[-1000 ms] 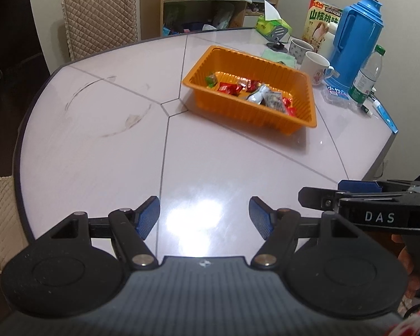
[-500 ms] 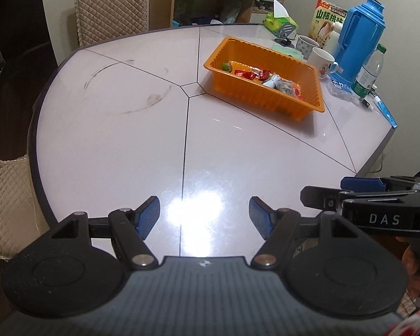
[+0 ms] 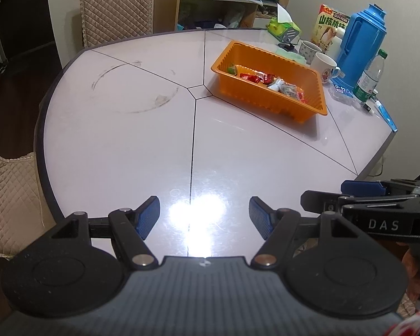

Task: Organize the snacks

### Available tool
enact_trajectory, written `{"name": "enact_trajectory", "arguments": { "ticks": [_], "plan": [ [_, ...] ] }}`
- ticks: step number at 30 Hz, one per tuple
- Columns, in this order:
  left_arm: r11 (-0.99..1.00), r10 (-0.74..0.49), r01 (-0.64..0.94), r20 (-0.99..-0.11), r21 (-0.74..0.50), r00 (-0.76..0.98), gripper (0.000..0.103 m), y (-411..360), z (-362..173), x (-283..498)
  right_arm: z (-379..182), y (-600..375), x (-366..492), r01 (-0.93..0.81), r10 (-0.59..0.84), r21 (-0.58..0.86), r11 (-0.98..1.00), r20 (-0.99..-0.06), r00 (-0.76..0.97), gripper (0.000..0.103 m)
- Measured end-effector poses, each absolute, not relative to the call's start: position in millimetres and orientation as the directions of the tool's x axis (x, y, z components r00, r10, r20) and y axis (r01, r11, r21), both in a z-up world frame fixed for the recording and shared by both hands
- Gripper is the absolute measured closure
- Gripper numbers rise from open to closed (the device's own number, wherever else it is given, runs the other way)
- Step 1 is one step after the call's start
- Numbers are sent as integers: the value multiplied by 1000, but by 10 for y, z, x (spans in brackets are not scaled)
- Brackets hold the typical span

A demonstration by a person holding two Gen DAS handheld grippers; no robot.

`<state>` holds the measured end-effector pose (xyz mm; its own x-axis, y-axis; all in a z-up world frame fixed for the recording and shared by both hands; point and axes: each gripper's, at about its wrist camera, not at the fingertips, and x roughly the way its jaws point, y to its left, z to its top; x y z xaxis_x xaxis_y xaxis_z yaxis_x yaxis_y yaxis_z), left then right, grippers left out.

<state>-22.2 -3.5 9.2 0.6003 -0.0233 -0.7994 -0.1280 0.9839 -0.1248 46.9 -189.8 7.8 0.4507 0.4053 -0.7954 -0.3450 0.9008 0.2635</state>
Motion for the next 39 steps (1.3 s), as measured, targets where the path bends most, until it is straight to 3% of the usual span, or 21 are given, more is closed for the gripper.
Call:
{"name": "enact_trajectory", "arguments": {
  "ticks": [39],
  "plan": [
    [985,-22,-125,-805,-120,593,35,-88,74,-163,39,-1924,509,-335,404,270,903,-800,443,27]
  ]
}}
